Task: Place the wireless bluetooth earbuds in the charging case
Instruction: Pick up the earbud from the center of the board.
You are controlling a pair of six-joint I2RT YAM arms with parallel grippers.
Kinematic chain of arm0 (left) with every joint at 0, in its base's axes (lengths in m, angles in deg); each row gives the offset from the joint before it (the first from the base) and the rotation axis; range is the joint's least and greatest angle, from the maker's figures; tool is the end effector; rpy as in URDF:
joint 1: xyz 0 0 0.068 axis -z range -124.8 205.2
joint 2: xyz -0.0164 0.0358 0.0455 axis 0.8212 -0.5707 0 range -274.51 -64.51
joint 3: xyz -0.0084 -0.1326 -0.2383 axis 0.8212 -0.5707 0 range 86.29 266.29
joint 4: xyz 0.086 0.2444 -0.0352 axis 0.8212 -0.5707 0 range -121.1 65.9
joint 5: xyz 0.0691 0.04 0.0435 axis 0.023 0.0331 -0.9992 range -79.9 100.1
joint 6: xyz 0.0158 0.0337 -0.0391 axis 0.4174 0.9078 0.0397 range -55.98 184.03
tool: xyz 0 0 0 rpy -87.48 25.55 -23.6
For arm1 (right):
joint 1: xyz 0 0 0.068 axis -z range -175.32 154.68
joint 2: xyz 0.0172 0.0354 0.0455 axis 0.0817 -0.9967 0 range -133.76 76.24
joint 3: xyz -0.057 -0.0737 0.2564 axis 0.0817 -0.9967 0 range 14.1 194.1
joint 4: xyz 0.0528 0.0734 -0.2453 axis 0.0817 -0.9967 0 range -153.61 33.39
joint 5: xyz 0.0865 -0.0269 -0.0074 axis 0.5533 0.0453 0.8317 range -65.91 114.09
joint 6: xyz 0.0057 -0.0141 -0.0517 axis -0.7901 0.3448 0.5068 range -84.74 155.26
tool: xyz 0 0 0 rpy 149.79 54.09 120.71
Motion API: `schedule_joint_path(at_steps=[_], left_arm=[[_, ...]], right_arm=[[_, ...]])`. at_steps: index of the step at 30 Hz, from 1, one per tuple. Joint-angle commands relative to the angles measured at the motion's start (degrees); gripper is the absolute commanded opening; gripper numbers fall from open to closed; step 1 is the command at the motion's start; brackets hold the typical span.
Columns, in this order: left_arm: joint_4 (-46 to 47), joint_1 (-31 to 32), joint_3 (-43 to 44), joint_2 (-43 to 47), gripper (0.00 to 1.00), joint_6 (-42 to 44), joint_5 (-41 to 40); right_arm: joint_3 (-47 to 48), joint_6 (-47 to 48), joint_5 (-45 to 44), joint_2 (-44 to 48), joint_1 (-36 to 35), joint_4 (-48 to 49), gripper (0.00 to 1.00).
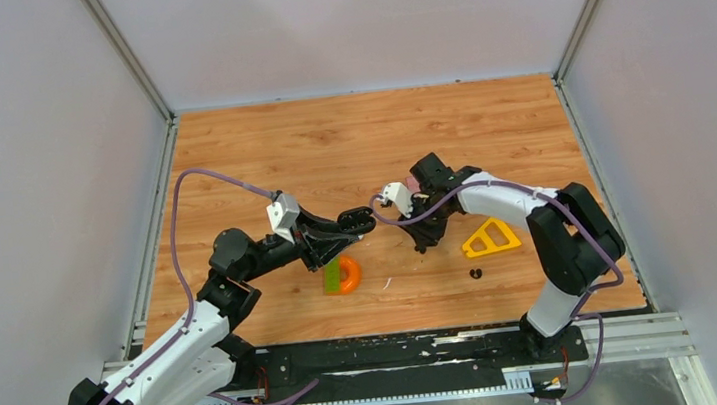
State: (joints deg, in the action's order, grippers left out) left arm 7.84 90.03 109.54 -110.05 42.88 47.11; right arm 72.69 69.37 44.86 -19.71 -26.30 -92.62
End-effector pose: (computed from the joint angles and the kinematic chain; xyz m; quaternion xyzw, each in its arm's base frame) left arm 0.1401 -0.1236 0.2817 0.3136 0.5786 -0.5208 0.5437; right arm 0.2586 0.1700 0.1724 -0.5456 0.8064 0.1744 0.1471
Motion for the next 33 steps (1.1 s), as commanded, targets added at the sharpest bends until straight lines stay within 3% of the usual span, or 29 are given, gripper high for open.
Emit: schedule_joint_path(at_steps=[1,14,21,26,33], left_arm=[[1.4,-0.2,1.5,0.4,0.0,0.5,0.2],[1.1,-0.2,1.5,0.4,0.0,0.5,0.3],[1.1,-0.1,1.5,0.3,0.0,0.6,0.3],[1.1,-0.1,1.6,0.1,0.0,0.4,0.3],[1.0,-0.2,1.6,0.0,0.0,0.6,0.2]], right_arm=[[1.7,-0.5,0.9,-1.5,-0.2,-0.8,0.29],[3.0,-1.4,4.0,-1.9,-0.2,-3.3,0.25],[3.1,-1.2,4.9,-0.4,-0.2,-3.3,0.16],[3.1,-0.4,5.1,0.0,-0.1,-3.1,0.03],[4.2,3.4,3.0,8.2,-0.1,-5.6,0.0]])
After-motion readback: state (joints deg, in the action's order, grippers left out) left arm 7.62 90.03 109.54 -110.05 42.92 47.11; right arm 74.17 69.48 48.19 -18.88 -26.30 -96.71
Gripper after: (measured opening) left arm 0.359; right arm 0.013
